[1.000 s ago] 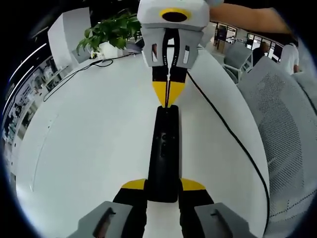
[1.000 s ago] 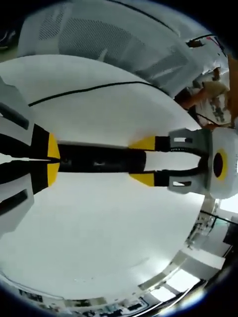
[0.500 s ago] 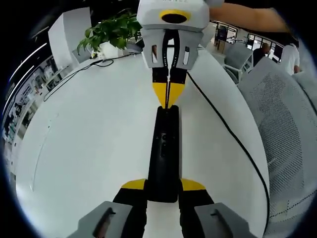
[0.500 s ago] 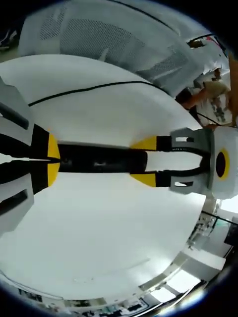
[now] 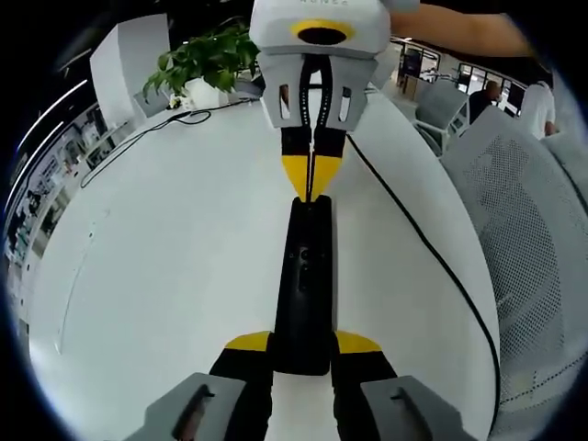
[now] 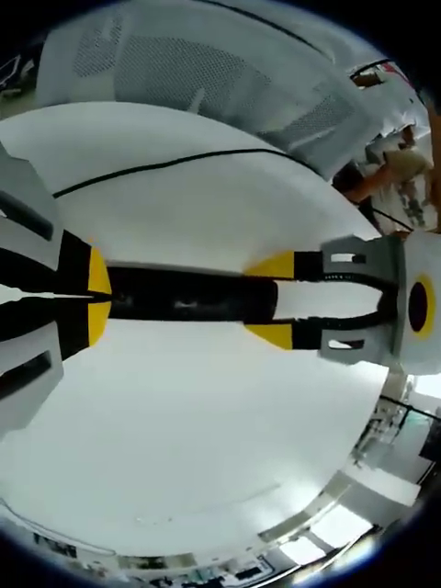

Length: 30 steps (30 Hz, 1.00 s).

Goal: Press the specified remote control buttons in sequence, fully releasing each button before pressing the next.

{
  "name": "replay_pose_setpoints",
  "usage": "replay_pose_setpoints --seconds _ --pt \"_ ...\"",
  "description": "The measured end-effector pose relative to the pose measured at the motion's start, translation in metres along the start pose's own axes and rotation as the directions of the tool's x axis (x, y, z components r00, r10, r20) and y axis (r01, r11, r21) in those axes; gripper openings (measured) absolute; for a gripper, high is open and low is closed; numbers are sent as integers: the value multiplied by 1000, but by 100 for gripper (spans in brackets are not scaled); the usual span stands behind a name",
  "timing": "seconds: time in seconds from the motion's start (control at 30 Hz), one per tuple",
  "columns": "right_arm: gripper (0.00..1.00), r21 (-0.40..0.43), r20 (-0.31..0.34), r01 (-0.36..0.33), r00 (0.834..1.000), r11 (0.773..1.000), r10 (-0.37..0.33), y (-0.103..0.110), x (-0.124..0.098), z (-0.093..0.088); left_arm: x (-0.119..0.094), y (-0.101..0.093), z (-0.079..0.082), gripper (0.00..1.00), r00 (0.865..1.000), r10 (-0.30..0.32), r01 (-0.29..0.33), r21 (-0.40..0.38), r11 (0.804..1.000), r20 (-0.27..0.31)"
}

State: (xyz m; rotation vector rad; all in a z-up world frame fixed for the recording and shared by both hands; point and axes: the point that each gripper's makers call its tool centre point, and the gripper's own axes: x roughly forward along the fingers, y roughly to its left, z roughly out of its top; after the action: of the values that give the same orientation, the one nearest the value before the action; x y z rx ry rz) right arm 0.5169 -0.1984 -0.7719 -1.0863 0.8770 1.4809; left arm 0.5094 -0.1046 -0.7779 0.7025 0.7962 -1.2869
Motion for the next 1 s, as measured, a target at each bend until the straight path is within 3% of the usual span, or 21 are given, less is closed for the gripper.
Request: replay_pose_setpoints --seconds 0.3,1.0 --pt "0 29 56 9 998 1000 -11 -1 -2 0 0 0 0 23 1000 -2 3 6 1000 -10" --pt "0 -2 50 33 998 999 -33 -5 -16 10 0 -1 0 23 1000 -2 2 5 1000 -15"
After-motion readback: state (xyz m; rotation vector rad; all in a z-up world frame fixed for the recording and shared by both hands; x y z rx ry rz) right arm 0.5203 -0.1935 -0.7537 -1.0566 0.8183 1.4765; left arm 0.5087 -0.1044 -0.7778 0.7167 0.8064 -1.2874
